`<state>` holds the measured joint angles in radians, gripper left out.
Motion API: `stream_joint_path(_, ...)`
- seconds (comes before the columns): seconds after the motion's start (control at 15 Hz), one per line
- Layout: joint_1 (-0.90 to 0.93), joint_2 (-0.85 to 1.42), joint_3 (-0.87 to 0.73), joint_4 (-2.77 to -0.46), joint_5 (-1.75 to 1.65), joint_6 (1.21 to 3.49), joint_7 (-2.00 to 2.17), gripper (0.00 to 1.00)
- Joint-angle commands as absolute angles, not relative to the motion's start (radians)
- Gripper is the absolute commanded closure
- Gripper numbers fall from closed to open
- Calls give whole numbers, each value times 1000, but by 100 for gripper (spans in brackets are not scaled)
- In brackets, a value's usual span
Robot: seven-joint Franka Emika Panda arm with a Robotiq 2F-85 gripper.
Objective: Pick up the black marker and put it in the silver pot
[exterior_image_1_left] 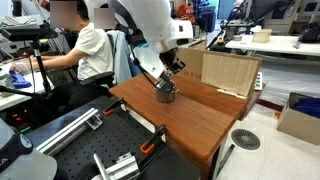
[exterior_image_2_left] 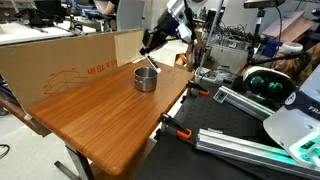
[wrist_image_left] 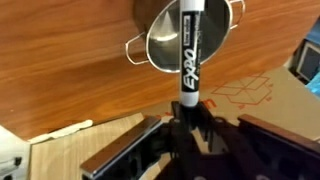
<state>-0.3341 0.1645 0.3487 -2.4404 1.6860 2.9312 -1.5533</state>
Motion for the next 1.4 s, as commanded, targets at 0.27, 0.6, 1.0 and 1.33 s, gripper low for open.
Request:
stream_joint_path(0.27, -289, 209, 339, -2362, 1963, 2982, -1863, 95)
stream_joint_path(0.6, -269, 268, 324, -2311, 2041, 3006, -1942, 95)
stream_joint_path(1.0, -221, 366, 270, -2231, 2095, 3049, -1999, 95)
stream_joint_path(1.33, -177, 416, 241, -2202, 2070, 3071, -1945, 39)
